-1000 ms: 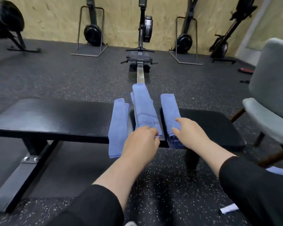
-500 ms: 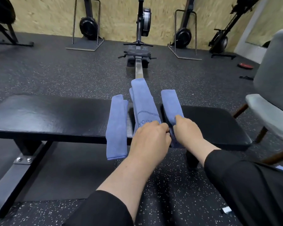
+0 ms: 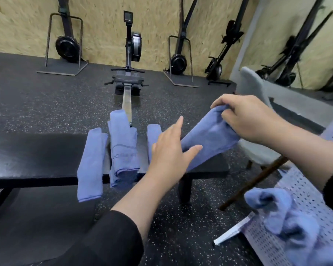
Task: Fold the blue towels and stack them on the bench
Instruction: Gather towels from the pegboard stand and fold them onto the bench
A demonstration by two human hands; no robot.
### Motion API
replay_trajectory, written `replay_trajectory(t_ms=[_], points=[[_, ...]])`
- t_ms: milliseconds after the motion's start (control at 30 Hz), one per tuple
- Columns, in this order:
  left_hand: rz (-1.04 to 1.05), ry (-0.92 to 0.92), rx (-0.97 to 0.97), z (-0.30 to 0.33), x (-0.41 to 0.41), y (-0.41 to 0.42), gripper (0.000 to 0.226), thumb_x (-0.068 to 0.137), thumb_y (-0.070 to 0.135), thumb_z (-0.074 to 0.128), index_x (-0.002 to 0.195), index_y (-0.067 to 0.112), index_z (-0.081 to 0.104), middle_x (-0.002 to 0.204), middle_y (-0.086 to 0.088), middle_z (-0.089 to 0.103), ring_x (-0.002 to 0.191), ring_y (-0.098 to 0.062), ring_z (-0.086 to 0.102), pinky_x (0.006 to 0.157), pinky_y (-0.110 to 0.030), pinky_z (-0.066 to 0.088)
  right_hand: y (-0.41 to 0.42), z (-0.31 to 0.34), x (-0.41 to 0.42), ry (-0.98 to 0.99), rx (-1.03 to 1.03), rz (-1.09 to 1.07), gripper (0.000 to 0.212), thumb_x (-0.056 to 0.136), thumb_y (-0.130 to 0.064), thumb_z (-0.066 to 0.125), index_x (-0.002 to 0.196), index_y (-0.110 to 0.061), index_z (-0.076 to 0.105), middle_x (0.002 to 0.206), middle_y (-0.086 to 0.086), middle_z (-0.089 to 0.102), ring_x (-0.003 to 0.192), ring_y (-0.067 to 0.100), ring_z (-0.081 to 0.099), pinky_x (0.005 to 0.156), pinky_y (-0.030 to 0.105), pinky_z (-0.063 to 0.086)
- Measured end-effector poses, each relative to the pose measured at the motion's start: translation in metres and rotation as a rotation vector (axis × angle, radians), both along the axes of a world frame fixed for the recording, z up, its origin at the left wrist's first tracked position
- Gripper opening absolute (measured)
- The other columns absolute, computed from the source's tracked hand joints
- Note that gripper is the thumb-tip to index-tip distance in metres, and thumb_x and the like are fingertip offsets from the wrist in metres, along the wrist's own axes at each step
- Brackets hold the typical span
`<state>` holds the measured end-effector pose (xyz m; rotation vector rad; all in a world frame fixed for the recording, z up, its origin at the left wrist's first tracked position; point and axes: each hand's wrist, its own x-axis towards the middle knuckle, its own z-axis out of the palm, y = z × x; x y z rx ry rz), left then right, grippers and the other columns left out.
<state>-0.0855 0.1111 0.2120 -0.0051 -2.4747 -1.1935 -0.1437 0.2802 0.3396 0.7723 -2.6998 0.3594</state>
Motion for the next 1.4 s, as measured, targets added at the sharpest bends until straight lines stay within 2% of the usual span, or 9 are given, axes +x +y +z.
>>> replay_trajectory(t_ms=[100,167,367,533,633,800,1100,1233,1400], points=[[-0.227,-0.064,0.105,0.007,0.009,0.049,0.021,0.094,0.042,0.066,0.099,0.022,0.061,0.087,0.011,0.063,0.078,0.002,0.054,0.07,-0.017,0.042,0.056,0.013,0.051,-0.047,-0.002,-0.013,0.037,0.091,-0.005,0.045,0.107,-0.034,0.062,0.079,-0.009,0.066,0.067,0.003,0.054,0.062,0.025,0.041],[-0.308,-0.076,0.098,0.008,0.019,0.078,0.029,0.097,0.036,0.063,0.085,0.01,0.056,0.074,0.004,0.056,0.062,-0.003,0.043,0.055,-0.019,0.034,0.094,0.015,0.079,-0.111,0.017,-0.044,0.039,0.091,-0.007,0.044,0.102,-0.043,0.055,0.069,-0.009,0.061,0.058,0.007,0.053,0.061,0.036,0.047],[-0.468,-0.045,-0.118,0.028,0.052,0.16,0.029,0.098,0.036,0.06,0.082,0.011,0.055,0.074,-0.004,0.059,0.066,-0.013,0.045,0.062,-0.033,0.036,0.203,0.008,0.144,-0.265,0.019,-0.135,0.023,0.089,-0.011,0.056,0.087,-0.034,0.06,0.078,-0.019,0.061,0.074,-0.003,0.059,0.065,0.015,0.041],[-0.593,0.008,-0.449,0.053,0.074,0.231,0.023,0.092,0.032,0.06,0.076,0.02,0.048,0.067,0.003,0.05,0.074,-0.024,0.05,0.063,-0.038,0.037,0.255,-0.047,0.181,-0.357,-0.15,-0.314,0.046,0.083,-0.04,0.078,0.116,-0.033,0.047,0.1,-0.009,0.061,0.088,0.016,0.06,0.081,0.038,0.049],[-0.641,0.088,-0.626,0.059,0.081,0.264,0.034,0.091,0.038,0.06,0.07,0.026,0.037,0.067,0.005,0.042,0.076,-0.025,0.05,0.062,-0.037,0.038,0.277,-0.082,0.194,-0.227,-0.203,-0.448,0.021,0.083,-0.029,0.068,0.095,-0.028,0.051,0.09,-0.007,0.057,0.087,0.023,0.059,0.074,0.042,0.047],[-0.632,0.137,-0.808,0.049,0.083,0.294,0.033,0.094,0.059,0.054,0.089,0.028,0.045,0.084,0.006,0.042,0.075,-0.017,0.045,0.064,-0.036,0.042,0.302,-0.106,0.222,-0.148,-0.34,-0.596,0.022,0.088,-0.028,0.066,0.084,-0.022,0.045,0.082,-0.006,0.049,0.078,0.023,0.051,0.069,0.042,0.042],[-0.644,-0.189,-0.281,0.011,0.087,0.335,0.012,0.095,0.02,0.048,0.085,0.026,0.047,0.074,-0.002,0.054,0.062,-0.02,0.047,0.057,-0.033,0.04,0.358,-0.074,0.245,0.014,-0.415,-0.715,0.033,0.085,-0.014,0.064,0.112,-0.033,0.066,0.096,-0.008,0.074,0.088,0.021,0.064,0.077,0.038,0.052],[-0.522,-0.228,-0.04,0.005,0.089,0.373,0.027,0.101,0.025,0.046,0.075,0.023,0.04,0.068,0.001,0.045,0.057,-0.017,0.039,0.052,-0.031,0.03,0.379,-0.051,0.226,0.126,-0.407,-0.733,0.036,0.086,-0.012,0.061,0.115,-0.031,0.068,0.106,-0.001,0.075,0.098,0.027,0.065,0.08,0.036,0.049],[-0.324,-0.189,0.144,0.009,0.074,0.414,0.027,0.103,0.035,0.043,0.095,0.013,0.055,0.075,-0.002,0.058,0.069,-0.023,0.055,0.061,-0.035,0.041,0.393,-0.033,0.194,0.197,-0.355,-0.743,0.036,0.09,-0.012,0.056,0.119,-0.029,0.069,0.107,0.0,0.074,0.102,0.027,0.064,0.084,0.039,0.05]])
